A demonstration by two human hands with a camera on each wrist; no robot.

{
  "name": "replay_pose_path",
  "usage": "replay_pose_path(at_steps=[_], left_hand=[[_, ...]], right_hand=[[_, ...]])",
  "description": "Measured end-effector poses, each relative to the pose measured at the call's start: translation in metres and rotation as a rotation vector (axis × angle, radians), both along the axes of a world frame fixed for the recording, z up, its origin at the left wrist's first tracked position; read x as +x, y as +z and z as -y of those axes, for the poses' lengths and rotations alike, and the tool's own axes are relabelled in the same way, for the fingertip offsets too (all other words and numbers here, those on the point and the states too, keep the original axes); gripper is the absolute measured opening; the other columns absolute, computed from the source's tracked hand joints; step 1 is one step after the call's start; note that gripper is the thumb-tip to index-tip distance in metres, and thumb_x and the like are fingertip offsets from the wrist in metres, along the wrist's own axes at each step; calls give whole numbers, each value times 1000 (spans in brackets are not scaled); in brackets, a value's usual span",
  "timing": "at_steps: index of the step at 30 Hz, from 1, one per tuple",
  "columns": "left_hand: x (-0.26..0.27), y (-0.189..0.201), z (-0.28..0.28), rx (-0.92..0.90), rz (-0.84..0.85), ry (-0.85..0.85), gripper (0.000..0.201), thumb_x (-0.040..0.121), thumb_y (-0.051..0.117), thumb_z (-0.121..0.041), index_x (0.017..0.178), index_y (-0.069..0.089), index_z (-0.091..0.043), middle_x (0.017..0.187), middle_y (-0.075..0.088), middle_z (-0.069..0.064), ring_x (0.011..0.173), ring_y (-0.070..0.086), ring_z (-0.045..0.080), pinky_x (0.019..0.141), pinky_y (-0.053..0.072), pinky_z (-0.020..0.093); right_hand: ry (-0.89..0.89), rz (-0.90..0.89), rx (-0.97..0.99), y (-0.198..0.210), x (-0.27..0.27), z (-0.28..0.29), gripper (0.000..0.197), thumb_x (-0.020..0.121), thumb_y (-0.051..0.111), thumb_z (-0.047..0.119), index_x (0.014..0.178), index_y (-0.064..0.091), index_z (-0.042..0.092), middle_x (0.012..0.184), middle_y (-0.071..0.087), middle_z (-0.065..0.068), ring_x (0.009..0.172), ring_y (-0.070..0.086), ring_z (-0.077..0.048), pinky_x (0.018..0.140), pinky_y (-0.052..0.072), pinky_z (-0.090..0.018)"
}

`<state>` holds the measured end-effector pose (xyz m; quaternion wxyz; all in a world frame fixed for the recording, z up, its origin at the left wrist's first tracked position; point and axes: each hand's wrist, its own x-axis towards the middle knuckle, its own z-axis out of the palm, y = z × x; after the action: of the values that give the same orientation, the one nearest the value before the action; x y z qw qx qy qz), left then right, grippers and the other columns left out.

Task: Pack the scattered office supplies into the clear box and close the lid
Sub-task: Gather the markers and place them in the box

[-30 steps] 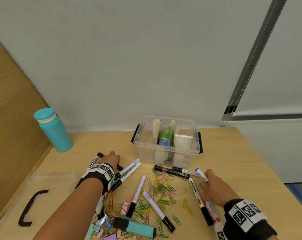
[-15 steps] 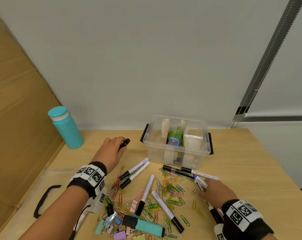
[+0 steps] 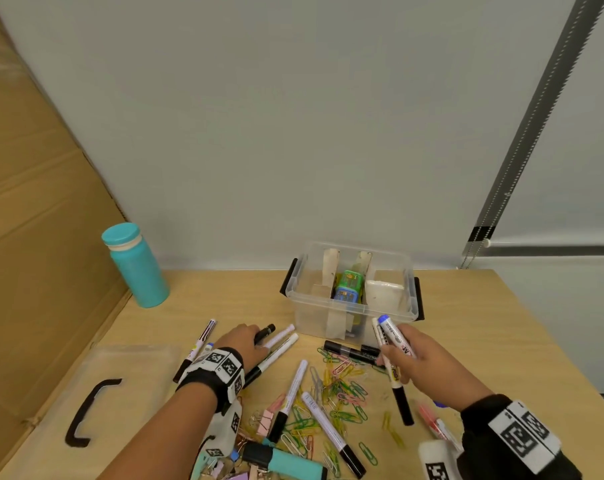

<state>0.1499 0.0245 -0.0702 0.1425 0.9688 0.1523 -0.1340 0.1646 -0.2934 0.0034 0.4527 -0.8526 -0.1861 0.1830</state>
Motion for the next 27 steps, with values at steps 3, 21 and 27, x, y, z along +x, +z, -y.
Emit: replay_pose_path(at_steps=[3, 21, 27], left_hand=[[1, -2, 2, 125, -61, -45, 32, 91, 49, -38, 112, 55, -14, 115, 58, 9, 100, 60, 26, 80, 48, 33], [-87, 24, -35, -208, 232, 126, 19, 97, 44, -32, 105, 53, -17, 98, 63, 7, 85, 62, 20, 75, 50, 32], [-92, 21, -35, -232, 238, 84, 16, 99, 39, -34, 106, 46, -23, 101, 58, 4, 88, 60, 20, 79, 49, 32]], right_hand=[[63, -60, 93, 7, -6, -2, 18, 97, 50, 19, 113, 55, 28, 93, 74, 0, 53, 52, 3, 46, 37, -8], [-277, 82, 133, 34, 103, -150, 18, 94, 49, 20, 103, 59, 7, 99, 70, -15, 89, 67, -27, 80, 57, -45], [-297, 52, -313, 29, 147, -188, 18, 92, 51, 18, 97, 56, 1, 95, 64, -13, 82, 61, -32, 70, 47, -34]])
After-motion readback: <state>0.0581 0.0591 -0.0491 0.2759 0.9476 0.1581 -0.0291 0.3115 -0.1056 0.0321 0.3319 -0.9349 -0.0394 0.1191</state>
